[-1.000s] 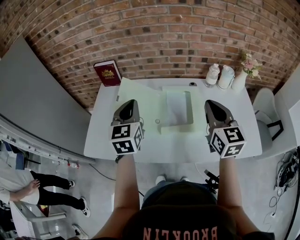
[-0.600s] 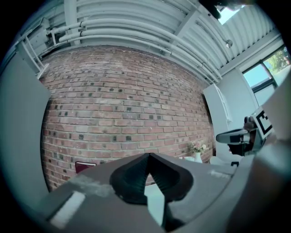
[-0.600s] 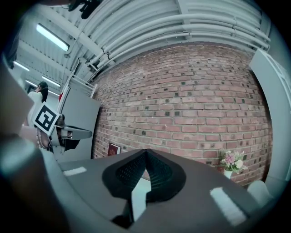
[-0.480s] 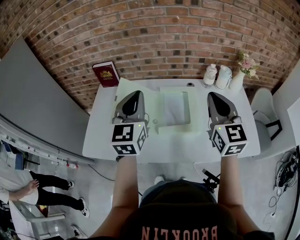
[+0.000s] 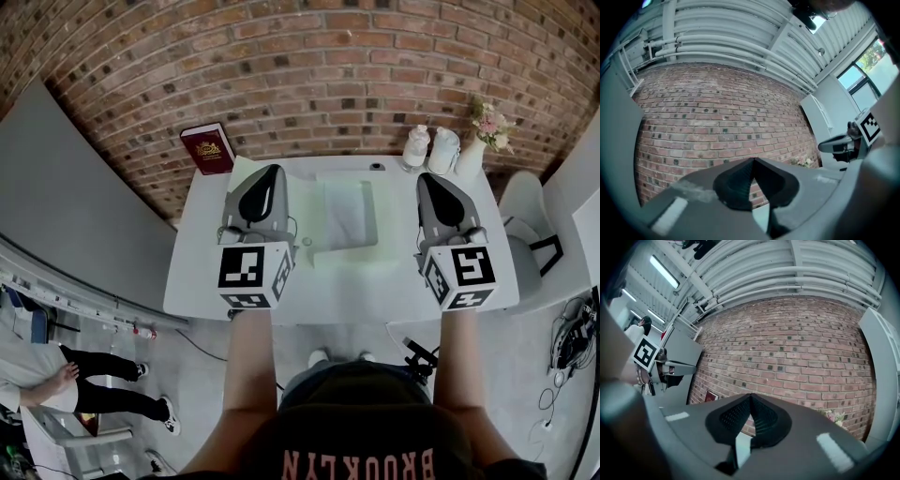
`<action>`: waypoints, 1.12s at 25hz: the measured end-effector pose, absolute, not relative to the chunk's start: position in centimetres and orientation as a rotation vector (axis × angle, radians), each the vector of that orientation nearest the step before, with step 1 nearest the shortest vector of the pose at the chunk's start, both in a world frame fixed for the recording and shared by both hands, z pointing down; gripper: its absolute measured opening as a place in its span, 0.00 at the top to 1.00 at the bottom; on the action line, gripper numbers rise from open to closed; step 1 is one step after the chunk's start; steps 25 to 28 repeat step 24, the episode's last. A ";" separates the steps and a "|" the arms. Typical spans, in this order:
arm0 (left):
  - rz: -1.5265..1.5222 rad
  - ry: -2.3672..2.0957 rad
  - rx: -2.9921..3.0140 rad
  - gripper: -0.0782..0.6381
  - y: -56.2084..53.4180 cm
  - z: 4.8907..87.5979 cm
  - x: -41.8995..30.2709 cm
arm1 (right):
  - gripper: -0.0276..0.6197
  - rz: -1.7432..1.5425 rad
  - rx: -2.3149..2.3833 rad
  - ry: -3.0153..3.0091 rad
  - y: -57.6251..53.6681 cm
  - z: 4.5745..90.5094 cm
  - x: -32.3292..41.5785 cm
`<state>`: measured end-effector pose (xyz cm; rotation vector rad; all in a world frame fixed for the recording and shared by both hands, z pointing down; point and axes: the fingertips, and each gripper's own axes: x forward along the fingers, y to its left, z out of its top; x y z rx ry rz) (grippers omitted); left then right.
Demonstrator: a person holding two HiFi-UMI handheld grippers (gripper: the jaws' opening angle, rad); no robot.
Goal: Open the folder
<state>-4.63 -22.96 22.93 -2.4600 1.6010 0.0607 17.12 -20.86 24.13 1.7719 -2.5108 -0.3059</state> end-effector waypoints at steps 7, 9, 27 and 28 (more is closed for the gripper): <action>0.034 1.581 -2.454 0.89 -22.9 23.2 -4.4 | 0.96 -0.293 1.781 -2.500 -20.8 24.5 17.3; 0.027 1.576 -2.458 0.89 -22.9 23.3 -4.3 | 0.96 -0.284 1.782 -2.497 -20.8 24.7 17.4; 0.008 1.584 -2.457 0.89 -23.4 23.9 -4.1 | 0.96 -0.239 1.790 -2.492 -21.4 25.7 17.9; 0.008 1.584 -2.457 0.89 -23.4 23.9 -4.1 | 0.96 -0.239 1.790 -2.492 -21.4 25.7 17.9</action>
